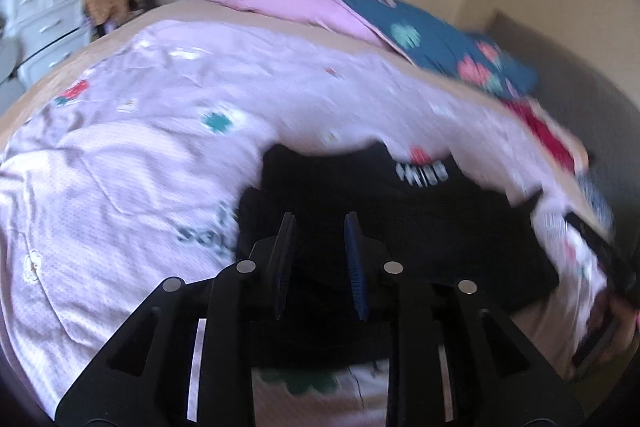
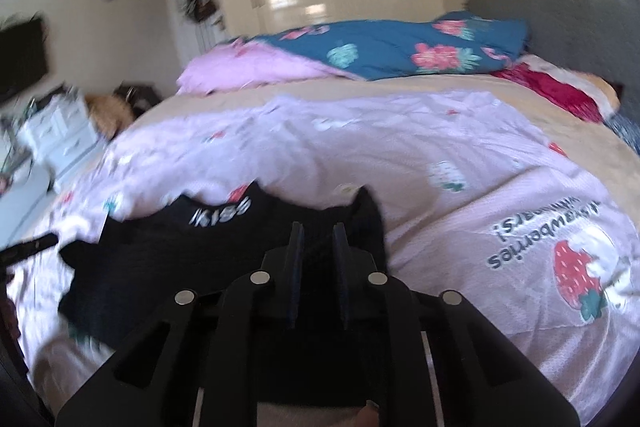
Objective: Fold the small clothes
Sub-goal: 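Lower the hem onto the shirt near the collar with both tools, then open both tools and release the folded shirt, then withdraw both open tools and move them to the folded shirt's edge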
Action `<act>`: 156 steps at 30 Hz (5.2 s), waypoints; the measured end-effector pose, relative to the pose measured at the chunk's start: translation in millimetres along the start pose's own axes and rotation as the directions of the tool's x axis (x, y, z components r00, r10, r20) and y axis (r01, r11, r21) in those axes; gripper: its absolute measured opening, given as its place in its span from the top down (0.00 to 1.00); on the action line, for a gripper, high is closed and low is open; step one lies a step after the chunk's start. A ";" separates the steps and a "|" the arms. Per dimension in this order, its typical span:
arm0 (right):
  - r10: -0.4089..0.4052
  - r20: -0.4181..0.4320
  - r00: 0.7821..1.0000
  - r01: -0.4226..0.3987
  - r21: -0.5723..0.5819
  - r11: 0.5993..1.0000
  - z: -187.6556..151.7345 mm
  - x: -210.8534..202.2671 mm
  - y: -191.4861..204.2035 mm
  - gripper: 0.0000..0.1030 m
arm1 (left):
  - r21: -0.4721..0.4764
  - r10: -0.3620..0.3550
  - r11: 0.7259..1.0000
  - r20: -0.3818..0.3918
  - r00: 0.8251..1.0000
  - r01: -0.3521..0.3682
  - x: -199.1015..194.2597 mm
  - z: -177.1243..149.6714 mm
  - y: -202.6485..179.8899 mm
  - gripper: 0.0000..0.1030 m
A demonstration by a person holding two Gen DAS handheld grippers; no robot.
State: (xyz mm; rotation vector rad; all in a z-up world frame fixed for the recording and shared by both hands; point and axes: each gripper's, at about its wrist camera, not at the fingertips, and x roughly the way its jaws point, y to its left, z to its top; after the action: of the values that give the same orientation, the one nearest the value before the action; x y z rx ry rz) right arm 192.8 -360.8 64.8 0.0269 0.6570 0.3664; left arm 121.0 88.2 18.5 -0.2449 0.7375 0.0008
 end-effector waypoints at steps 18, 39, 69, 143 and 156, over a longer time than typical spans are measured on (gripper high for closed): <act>-0.044 -0.234 0.971 0.028 -0.073 0.997 -24.5 81.1 17.9 0.86 | 0.083 0.090 0.993 -0.142 0.986 -0.078 62.7 -10.7 -14.2 0.88; -0.063 -0.171 0.983 0.064 0.000 0.998 24.1 123.0 -14.5 0.84 | -0.037 0.124 0.991 -0.031 0.992 -0.125 88.8 46.4 26.3 0.82; -0.042 -0.053 0.998 0.051 0.181 0.982 38.2 94.6 -62.9 0.93 | -0.082 0.162 0.984 0.035 0.986 -0.159 81.3 52.0 49.6 0.96; 0.010 -0.142 0.990 -0.009 0.006 1.000 -67.1 -2.9 22.4 0.04 | 0.044 0.168 0.986 -0.133 0.977 -0.163 6.5 -51.4 -3.6 0.09; -0.007 -0.101 0.995 0.000 -0.070 0.998 -68.8 -13.2 49.3 0.04 | 0.014 0.191 0.981 -0.118 0.974 -0.191 -12.8 -51.6 13.8 0.09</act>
State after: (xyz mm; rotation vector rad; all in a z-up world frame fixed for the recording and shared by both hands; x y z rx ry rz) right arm 125.7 -325.3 24.9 -0.0598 0.7437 0.3895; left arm 76.1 91.3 -12.8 -0.1719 0.8780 0.1698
